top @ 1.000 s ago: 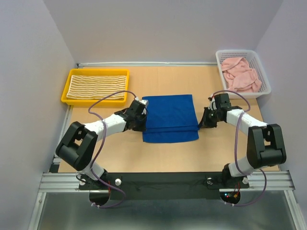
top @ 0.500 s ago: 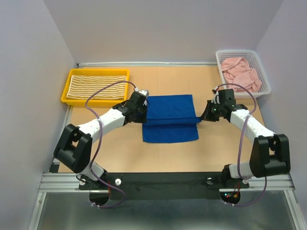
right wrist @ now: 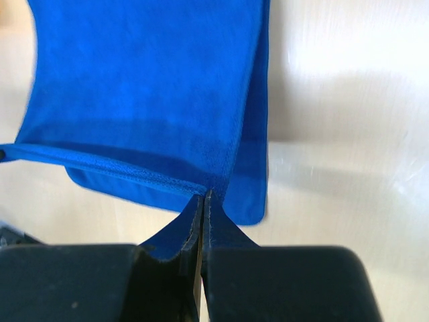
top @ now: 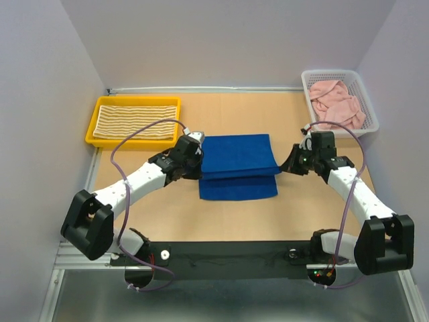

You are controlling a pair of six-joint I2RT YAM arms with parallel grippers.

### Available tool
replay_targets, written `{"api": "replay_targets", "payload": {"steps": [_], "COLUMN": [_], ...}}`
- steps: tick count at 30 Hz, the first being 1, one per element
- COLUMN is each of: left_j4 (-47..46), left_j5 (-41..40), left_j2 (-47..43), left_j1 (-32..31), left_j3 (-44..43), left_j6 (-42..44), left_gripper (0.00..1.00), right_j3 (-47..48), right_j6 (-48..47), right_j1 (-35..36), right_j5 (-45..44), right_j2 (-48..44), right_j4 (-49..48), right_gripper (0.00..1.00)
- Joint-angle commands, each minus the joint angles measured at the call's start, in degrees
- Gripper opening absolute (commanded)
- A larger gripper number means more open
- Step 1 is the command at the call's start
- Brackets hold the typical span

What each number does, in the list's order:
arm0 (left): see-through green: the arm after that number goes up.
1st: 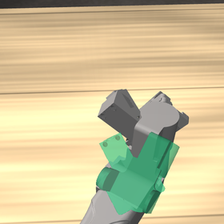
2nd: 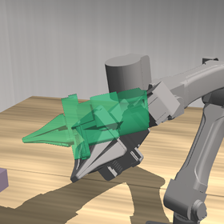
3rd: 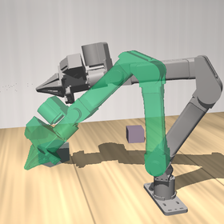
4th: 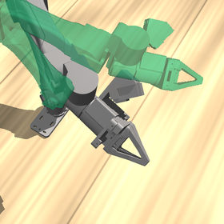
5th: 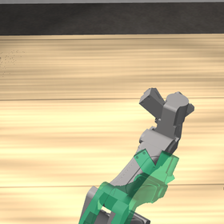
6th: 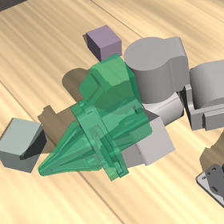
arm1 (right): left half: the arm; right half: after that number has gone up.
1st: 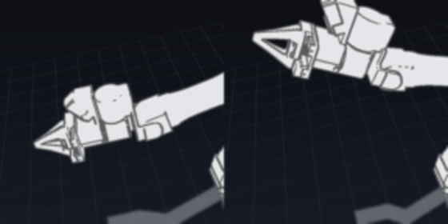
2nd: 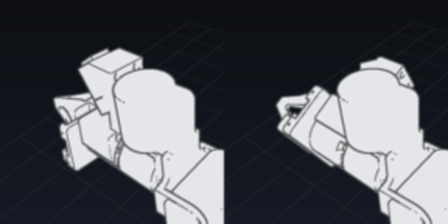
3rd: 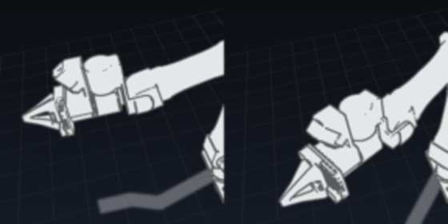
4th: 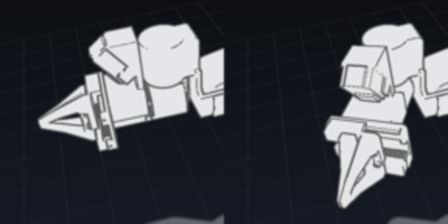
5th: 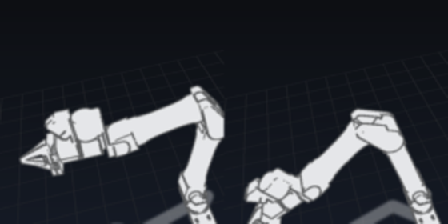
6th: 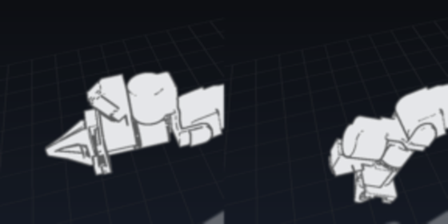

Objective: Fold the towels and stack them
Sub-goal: Fold the towel

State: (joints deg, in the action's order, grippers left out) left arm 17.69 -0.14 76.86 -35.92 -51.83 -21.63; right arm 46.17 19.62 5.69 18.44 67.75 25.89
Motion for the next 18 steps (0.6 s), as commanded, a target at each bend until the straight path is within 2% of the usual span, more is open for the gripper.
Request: {"api": "replay_targets", "payload": {"steps": [1,9,18], "left_j4": [2.88,1.82,0.24], "left_j5": [-4.69,-6.28,-6.54], "left_j2": [1.26,6.98,9.01], "left_j1": [0.68,0.68,0.76], "left_j3": [3.66,4.72,6.92], "left_j6": [-0.43,-1.4,-2.37], "left_gripper": [0.0,0.0,0.0], "right_j3": [-4.5,-7.15,-8.64], "right_j6": [0.77,0.6,0.95], "right_j1": [-1.39,-1.39,-1.39], "right_j5": [-3.32,-3.93,-2.44], "right_j2": [0.1,7.04,11.17], "right_j4": [1.09,0.65,-0.93], "right_gripper": [0.0,0.01,0.03]}}
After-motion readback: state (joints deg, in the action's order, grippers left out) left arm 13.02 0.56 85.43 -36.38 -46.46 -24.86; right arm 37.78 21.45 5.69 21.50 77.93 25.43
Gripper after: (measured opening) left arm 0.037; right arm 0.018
